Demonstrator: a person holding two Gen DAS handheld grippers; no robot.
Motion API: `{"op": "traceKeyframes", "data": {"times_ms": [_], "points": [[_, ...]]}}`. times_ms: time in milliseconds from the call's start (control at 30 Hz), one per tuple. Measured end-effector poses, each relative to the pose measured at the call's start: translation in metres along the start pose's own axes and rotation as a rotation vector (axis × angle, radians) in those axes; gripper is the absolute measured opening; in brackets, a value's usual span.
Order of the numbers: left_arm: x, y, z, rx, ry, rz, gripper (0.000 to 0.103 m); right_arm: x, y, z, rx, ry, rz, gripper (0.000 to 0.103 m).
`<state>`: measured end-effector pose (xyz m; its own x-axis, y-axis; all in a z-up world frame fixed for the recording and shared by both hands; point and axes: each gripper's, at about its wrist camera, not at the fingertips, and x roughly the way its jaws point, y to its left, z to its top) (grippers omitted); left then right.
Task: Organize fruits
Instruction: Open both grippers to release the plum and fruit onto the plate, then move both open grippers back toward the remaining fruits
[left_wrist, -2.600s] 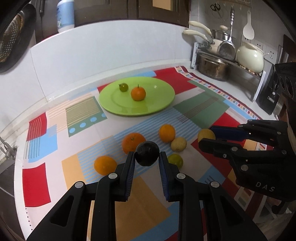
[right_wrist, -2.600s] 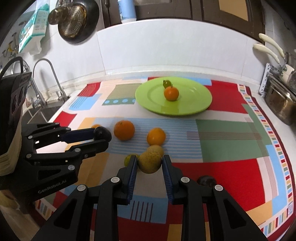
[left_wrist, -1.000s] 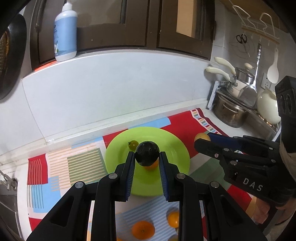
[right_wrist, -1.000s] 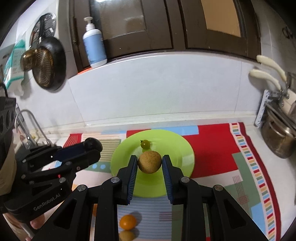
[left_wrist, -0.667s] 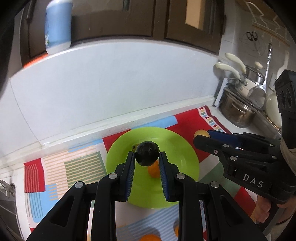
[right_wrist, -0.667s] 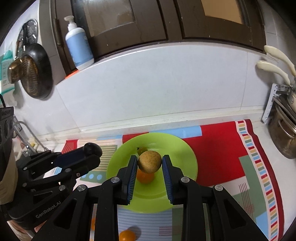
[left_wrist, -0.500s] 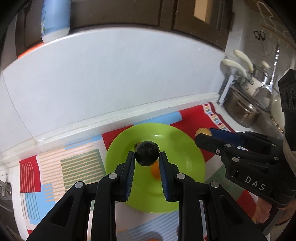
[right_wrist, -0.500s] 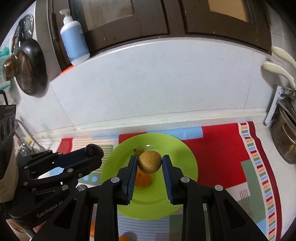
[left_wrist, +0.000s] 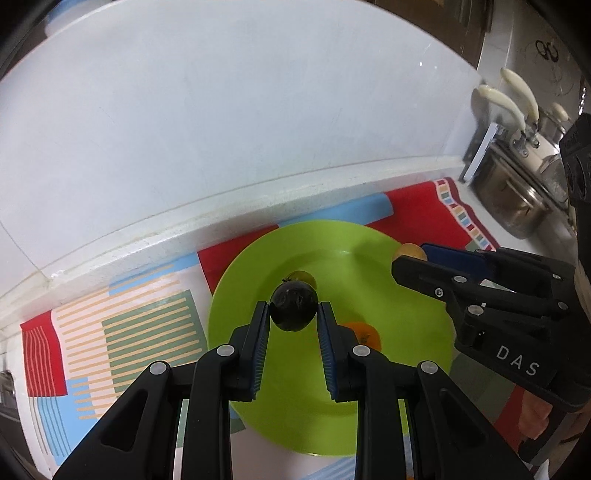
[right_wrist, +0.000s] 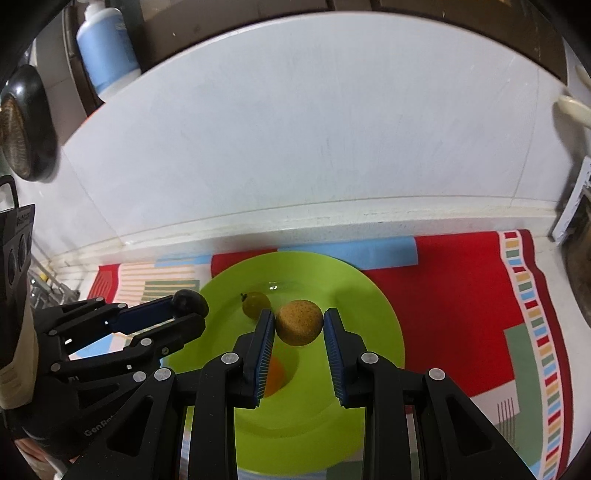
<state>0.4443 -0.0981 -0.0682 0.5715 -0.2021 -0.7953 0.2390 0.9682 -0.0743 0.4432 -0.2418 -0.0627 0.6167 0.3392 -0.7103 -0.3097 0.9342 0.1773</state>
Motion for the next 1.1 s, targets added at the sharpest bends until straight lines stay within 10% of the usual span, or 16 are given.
{"op": "traceKeyframes", "data": {"times_ms": [367,1100], "points": [[0.020,0.002,0.000,-0.006,0.032,0.005,0.027,0.026,-0.005,0.001,0.008,0.046,0.004,0.030],[-0.097,-0.015,-0.049,-0.040,-0.168,0.181,0.092,-0.083,0.008,-0.040,0.025,-0.071,-0.144,0.061]]}}
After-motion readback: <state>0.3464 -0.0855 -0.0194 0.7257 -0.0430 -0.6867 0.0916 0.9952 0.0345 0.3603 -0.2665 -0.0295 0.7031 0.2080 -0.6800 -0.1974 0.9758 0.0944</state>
